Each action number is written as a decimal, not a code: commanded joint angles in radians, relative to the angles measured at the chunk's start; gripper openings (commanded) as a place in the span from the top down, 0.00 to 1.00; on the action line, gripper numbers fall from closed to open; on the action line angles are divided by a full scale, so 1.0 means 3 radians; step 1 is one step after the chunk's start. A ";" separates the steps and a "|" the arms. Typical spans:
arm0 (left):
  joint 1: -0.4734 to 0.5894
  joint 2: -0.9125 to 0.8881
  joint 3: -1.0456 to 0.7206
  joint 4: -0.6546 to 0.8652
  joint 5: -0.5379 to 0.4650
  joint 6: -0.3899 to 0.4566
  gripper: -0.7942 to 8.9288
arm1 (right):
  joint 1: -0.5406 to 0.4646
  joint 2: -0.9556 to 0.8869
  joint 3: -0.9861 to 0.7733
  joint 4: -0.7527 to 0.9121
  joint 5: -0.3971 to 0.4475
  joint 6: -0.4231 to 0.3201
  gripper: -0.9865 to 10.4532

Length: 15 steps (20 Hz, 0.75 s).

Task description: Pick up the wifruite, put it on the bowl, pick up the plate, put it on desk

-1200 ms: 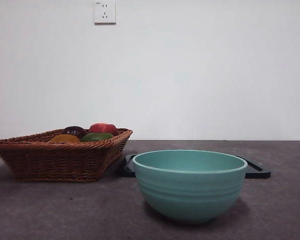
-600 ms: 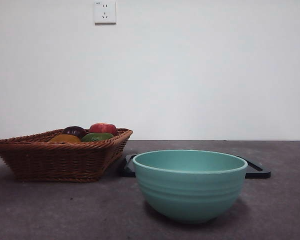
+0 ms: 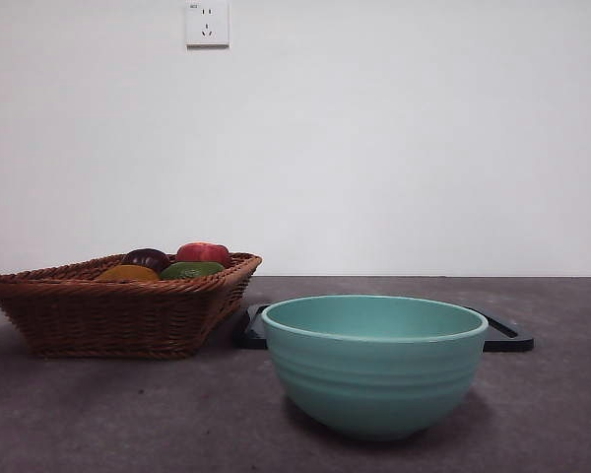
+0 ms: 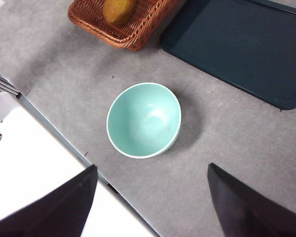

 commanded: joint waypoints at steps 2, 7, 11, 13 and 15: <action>-0.0036 0.0209 0.0095 0.0326 -0.0041 -0.0156 0.41 | 0.0011 0.0015 0.0071 0.0033 0.0003 0.0037 0.60; -0.0215 0.0921 0.0500 0.0544 -0.0463 -0.0093 0.41 | 0.0011 0.0015 0.0071 0.0056 0.0004 0.0042 0.60; -0.0421 0.1696 0.1080 0.0441 -0.0944 0.0111 0.41 | 0.0011 0.0015 0.0071 0.0062 0.0004 0.0043 0.60; -0.0511 0.2043 0.1297 0.0387 -0.1099 0.0228 0.41 | 0.0011 0.0015 0.0071 0.0062 0.0004 0.0045 0.60; -0.0593 0.2332 0.1403 0.0397 -0.1244 0.0300 0.41 | 0.0011 0.0015 0.0071 0.0062 0.0003 0.0045 0.60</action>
